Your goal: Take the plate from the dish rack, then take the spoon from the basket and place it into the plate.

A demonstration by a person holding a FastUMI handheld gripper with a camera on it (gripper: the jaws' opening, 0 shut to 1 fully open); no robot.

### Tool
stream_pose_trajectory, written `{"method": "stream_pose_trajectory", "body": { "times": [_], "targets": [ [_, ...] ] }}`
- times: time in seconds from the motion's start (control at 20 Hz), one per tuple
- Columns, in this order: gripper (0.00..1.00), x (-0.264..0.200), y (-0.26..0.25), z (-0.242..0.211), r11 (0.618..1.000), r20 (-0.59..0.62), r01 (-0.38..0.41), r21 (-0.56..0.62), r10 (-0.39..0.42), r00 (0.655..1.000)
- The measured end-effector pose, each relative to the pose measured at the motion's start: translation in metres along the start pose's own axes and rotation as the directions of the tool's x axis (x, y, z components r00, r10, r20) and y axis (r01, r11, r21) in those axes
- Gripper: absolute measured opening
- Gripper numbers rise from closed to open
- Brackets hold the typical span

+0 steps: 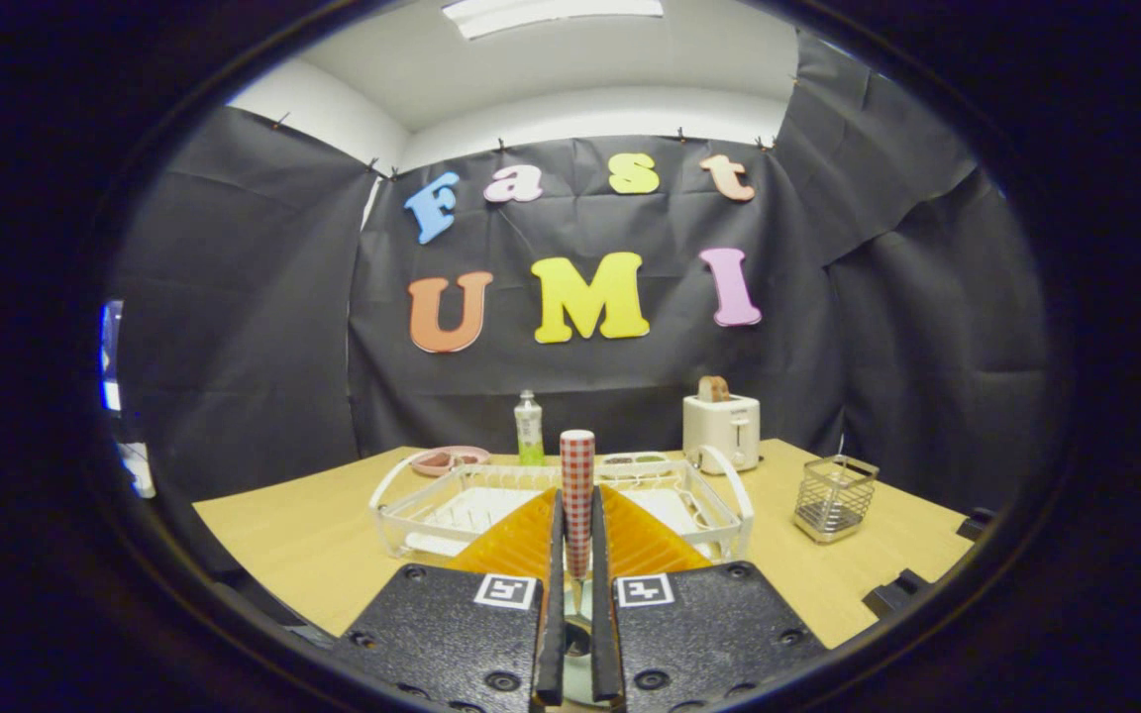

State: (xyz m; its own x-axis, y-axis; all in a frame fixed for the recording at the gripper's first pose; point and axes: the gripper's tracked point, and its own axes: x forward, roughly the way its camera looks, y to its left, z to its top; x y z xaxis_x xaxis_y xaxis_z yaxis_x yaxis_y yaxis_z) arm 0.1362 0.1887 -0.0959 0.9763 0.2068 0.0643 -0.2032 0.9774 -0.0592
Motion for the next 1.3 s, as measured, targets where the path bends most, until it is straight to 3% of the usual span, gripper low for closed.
{"method": "stream_pose_trajectory", "body": {
  "times": [0.35, 0.65, 0.8, 0.9, 1.05, 1.3],
  "targets": [
    [0.20, -0.002, -0.020, -0.021, 0.998, -0.044, 0.032, 0.063, -0.029, 0.999],
    [0.44, -0.021, -0.045, -0.012, 0.998, -0.034, 0.038, 0.043, -0.036, 0.999],
    [0.80, -0.034, -0.058, 0.006, 0.999, -0.014, 0.033, 0.025, -0.033, 0.999],
    [1.00, -0.045, -0.079, 0.020, 0.995, -0.001, 0.082, 0.059, -0.082, 0.997],
    [1.00, -0.055, -0.091, 0.030, 0.991, -0.062, 0.116, 0.069, -0.112, 0.992],
    [1.00, -0.084, -0.107, 0.071, 0.992, -0.026, 0.110, 0.061, -0.109, 0.994]
  ]
}}
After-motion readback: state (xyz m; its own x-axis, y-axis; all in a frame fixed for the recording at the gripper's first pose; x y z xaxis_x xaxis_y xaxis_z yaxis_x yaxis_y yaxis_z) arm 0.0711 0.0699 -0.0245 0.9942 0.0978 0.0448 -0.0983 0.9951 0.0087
